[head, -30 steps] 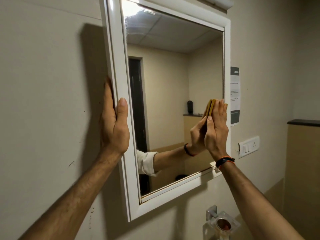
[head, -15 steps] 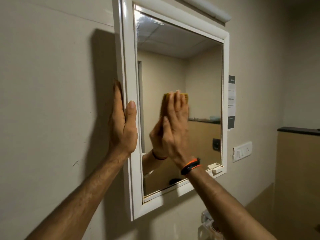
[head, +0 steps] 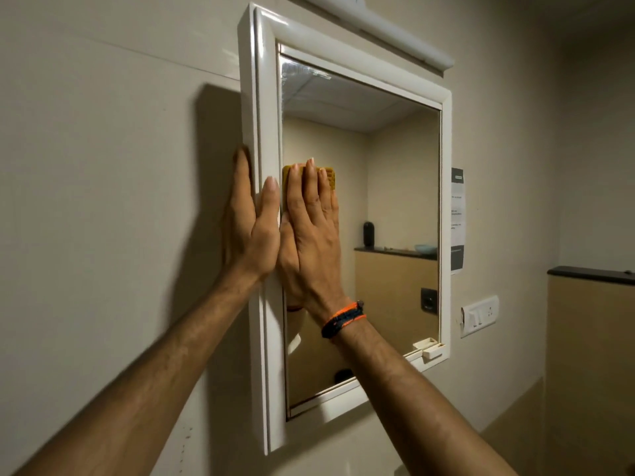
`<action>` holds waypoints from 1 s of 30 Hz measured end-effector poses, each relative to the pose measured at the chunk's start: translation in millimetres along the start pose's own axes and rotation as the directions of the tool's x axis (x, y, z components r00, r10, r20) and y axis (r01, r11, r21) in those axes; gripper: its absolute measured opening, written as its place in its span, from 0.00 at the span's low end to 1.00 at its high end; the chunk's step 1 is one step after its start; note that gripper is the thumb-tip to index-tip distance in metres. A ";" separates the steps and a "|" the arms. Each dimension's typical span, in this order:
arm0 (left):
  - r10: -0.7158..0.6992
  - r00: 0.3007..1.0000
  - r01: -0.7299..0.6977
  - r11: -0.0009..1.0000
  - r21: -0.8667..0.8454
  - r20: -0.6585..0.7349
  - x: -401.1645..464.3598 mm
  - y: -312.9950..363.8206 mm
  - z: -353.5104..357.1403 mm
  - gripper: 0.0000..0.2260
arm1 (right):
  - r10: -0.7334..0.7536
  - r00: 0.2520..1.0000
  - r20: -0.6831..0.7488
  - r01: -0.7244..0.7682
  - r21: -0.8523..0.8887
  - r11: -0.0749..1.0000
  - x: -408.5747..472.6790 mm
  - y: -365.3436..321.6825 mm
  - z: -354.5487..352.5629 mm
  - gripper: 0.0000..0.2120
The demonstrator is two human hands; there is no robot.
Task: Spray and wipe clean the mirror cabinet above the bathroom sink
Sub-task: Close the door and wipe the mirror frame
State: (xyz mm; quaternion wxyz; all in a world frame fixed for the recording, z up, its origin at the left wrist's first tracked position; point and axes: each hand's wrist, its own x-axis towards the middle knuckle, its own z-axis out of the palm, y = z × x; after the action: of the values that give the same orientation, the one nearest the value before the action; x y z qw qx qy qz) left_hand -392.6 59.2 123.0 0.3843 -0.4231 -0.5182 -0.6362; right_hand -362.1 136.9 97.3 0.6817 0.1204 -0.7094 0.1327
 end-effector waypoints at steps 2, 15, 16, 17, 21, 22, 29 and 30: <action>0.018 1.000 -0.018 0.999 0.037 -0.019 19.0 9.8 3.3 0.27 | 0.012 1.000 -0.024 -0.012 0.003 1.000 13.4 -0.2 0.7 0.27; 0.089 0.996 -0.088 0.995 0.051 -0.015 37.9 3.1 6.2 0.27 | 0.181 0.980 -0.081 -0.183 -0.024 0.983 23.4 117.8 -49.7 0.28; 0.092 0.996 -0.091 0.995 0.048 -0.017 38.2 2.2 6.3 0.27 | 0.211 0.973 -0.089 -0.216 -0.039 0.976 25.4 133.6 -56.8 0.28; 0.092 0.995 -0.091 0.995 0.046 -0.022 38.9 1.3 6.3 0.27 | 0.242 0.966 -0.092 -0.247 -0.053 0.968 27.6 148.2 -63.3 0.28; 0.085 0.996 -0.084 0.996 0.032 -0.033 40.4 -2.4 7.2 0.27 | 0.297 0.951 -0.090 -0.304 -0.067 0.950 33.3 188.5 -81.0 0.27; 0.088 0.996 -0.087 0.996 0.030 -0.031 40.8 -3.5 7.0 0.27 | 0.295 0.951 -0.092 -0.302 -0.064 0.951 33.9 192.0 -81.8 0.27; 0.096 0.995 -0.096 0.995 0.013 -0.041 40.2 -7.2 7.8 0.26 | 0.301 0.948 -0.104 -0.306 -0.036 0.951 38.1 193.3 -80.2 0.27; 0.097 0.995 -0.097 0.995 0.008 -0.037 40.2 -7.7 8.0 0.26 | 0.303 0.948 -0.100 -0.308 -0.037 0.951 42.5 192.8 -81.6 0.27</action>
State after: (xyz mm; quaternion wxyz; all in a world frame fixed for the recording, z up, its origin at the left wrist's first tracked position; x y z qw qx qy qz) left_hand -412.6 66.4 158.9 0.4256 -0.4349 -0.4916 -0.6229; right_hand -355.4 346.5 138.0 0.6882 -0.0153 -0.6901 0.2236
